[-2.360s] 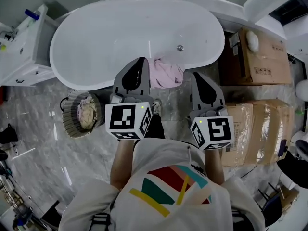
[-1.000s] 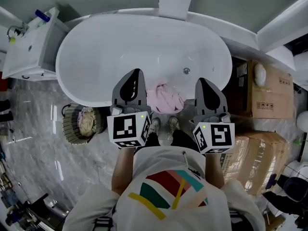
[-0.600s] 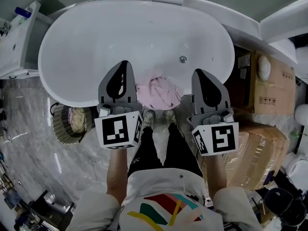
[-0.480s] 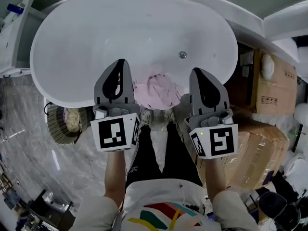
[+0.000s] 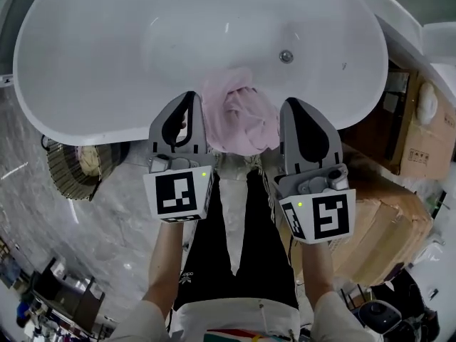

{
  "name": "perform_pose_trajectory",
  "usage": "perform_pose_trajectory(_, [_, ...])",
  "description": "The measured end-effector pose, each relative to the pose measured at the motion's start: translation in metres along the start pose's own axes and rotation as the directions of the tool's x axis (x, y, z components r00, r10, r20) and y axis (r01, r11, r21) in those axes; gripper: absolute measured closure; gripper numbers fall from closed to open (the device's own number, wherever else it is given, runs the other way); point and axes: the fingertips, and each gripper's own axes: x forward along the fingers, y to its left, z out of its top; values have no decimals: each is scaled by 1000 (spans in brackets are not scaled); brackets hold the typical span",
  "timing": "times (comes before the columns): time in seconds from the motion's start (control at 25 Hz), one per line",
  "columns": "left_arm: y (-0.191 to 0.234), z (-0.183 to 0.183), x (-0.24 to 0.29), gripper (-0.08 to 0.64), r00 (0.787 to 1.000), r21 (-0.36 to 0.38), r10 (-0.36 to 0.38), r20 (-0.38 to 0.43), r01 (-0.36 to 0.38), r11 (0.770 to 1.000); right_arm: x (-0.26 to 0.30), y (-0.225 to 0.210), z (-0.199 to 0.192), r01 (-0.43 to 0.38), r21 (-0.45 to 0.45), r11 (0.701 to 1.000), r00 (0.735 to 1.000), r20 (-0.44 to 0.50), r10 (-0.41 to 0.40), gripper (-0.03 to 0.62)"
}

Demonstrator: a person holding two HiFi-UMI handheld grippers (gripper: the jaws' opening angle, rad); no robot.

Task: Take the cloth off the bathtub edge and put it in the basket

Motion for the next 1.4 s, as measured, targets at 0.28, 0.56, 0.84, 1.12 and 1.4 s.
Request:
perform_pose_trajectory(0.28, [-2, -53, -13, 541, 998, -89, 9, -65, -15, 996, -15, 1, -54, 20, 60, 998, 997, -78, -15, 580])
perform_pose_trajectory(0.56, [-18, -75, -21, 541, 995, -81, -6, -101, -2, 997, -26, 9, -93, -25, 91, 996, 985, -169, 41, 580])
perform_pose_trajectory(0.84, [-24, -89, -33, 541, 988, -84, -30, -155, 17, 996, -27, 9, -110, -69, 109, 992, 963, -253, 95, 578])
perform_pose_trajectory(1.12, [-23, -105, -29, 352, 976, -201, -126, -178, 89, 975, -15, 10, -135, -129, 171, 977, 930, -321, 179, 302])
perform_pose_trajectory(1.4, [-28, -144, -24, 211, 951, -307, -161, -262, 76, 949, -15, -4, -181, -97, 189, 977, 883, -438, 172, 247])
